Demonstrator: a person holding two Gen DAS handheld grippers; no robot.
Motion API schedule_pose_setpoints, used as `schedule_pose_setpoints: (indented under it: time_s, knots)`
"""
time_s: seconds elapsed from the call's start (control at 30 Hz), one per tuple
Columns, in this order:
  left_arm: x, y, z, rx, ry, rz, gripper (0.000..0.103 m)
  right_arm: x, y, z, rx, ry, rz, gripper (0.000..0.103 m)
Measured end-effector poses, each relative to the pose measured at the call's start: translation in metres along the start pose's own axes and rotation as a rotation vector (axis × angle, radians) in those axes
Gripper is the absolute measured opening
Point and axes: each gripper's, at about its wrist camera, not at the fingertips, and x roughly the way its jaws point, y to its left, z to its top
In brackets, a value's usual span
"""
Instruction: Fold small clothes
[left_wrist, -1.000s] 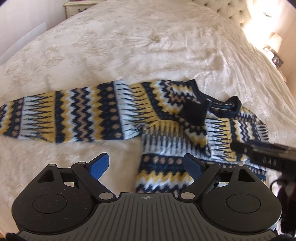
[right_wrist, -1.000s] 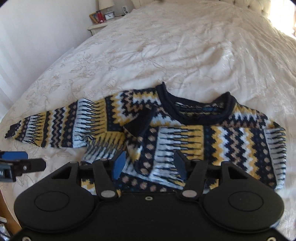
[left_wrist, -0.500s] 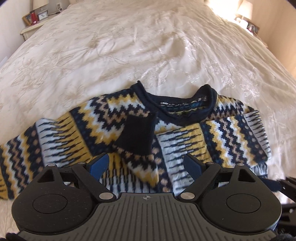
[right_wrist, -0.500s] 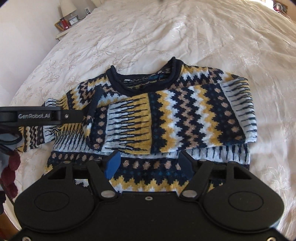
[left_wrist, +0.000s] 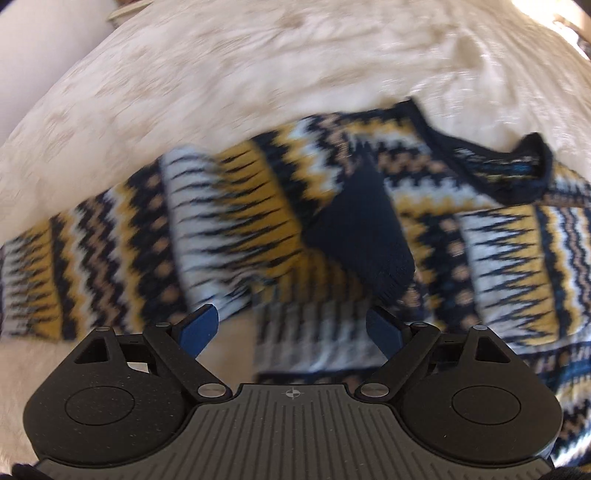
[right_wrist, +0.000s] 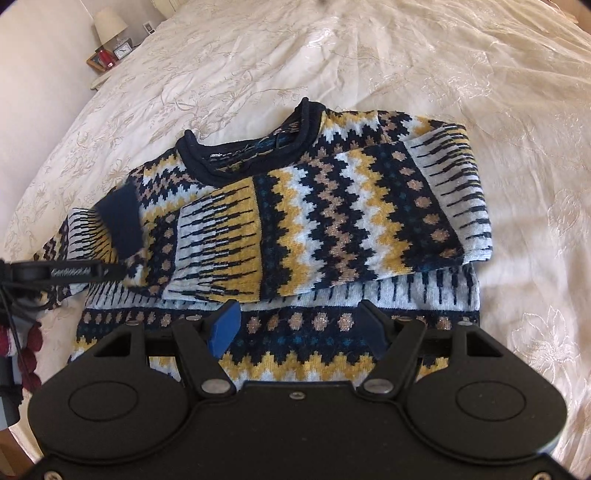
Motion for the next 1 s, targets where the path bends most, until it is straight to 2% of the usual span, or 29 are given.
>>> schedule_pose_setpoints:
  time_s: [0.17, 0.33, 0.53, 0.67, 0.83, 1.0]
  knots:
    - [0.001, 0.038, -0.015, -0.107, 0.044, 0.071, 0.087, -0.002, -0.009, 0.002, -0.004, -0.005, 0.000, 0.073]
    - [-0.013, 0.048, -0.019, -0.158, 0.022, 0.062, 0.087, -0.005, -0.026, 0.010, 0.002, -0.022, -0.025, 0.073]
    - [-0.025, 0.015, -0.010, -0.101, -0.059, -0.035, 0.087, -0.003, -0.058, 0.034, 0.033, -0.063, -0.086, 0.078]
    - [-0.015, -0.009, -0.003, -0.038, -0.065, -0.094, 0.088, 0.002, -0.082, 0.052, 0.074, -0.084, -0.124, 0.078]
    - [0.018, -0.029, -0.009, 0.014, -0.007, -0.069, 0.089, 0.017, -0.110, 0.071, 0.139, -0.074, -0.134, 0.078]
    - [0.031, -0.025, -0.014, -0.026, -0.004, -0.080, 0.098, 0.036, -0.125, 0.077, 0.181, -0.021, -0.098, 0.080]
